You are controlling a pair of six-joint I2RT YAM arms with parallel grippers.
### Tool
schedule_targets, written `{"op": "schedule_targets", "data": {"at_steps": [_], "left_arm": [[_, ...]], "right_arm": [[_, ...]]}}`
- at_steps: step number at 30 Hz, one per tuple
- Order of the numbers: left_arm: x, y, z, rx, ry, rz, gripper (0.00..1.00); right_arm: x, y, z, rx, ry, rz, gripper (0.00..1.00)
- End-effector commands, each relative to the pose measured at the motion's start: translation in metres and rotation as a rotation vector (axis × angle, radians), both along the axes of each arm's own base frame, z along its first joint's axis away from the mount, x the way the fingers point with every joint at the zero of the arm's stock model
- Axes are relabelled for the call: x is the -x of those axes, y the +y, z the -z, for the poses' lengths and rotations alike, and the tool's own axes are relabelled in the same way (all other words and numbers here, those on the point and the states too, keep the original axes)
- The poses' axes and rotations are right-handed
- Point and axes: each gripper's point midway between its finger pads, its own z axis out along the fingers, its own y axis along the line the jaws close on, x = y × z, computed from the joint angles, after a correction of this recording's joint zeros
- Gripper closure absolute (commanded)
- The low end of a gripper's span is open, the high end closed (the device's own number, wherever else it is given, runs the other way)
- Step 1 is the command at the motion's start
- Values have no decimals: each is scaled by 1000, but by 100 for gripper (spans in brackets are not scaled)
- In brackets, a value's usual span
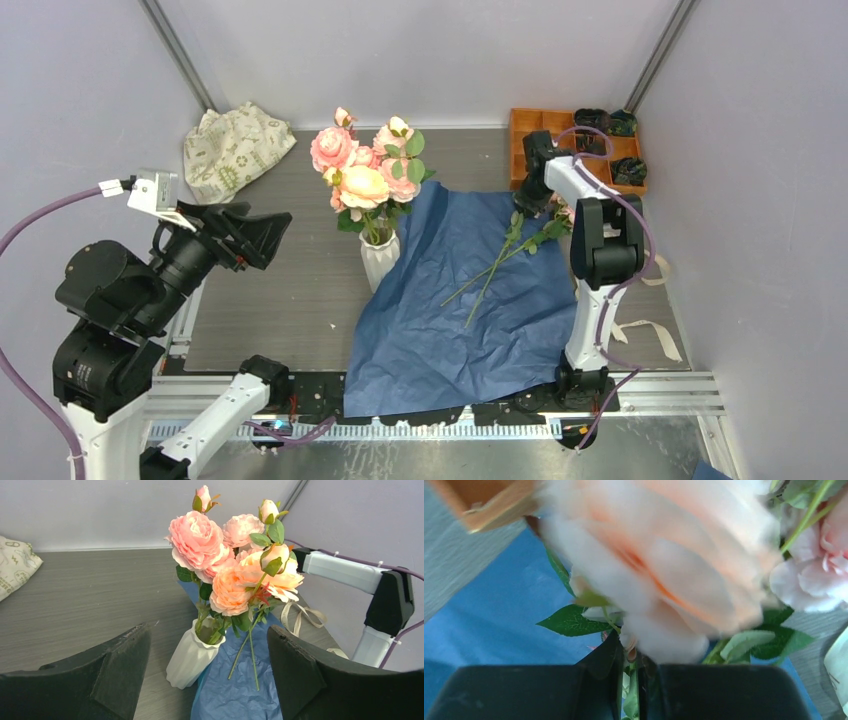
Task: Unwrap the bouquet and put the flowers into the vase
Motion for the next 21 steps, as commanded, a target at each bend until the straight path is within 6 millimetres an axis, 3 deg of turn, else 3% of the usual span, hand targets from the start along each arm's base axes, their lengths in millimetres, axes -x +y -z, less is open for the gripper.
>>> {"op": "schedule_targets", "data": {"at_steps": [1,13,17,21], "left_arm": [[-1,3,-6,-1,-35,-16,14],[-1,5,-5,-3,-33,-26,14],[-1,7,-5,-7,-32,-35,14],[-2,12,-2,-11,-29,-63,14]], "right_arm": [[-24,22,-100,-81,-243,-36,98],[-16,73,-237,-195,-572,-146,99],[-1,93,-305,-210,-753,-208,99],[34,119,-392,-215,-1001,-300,99]]}}
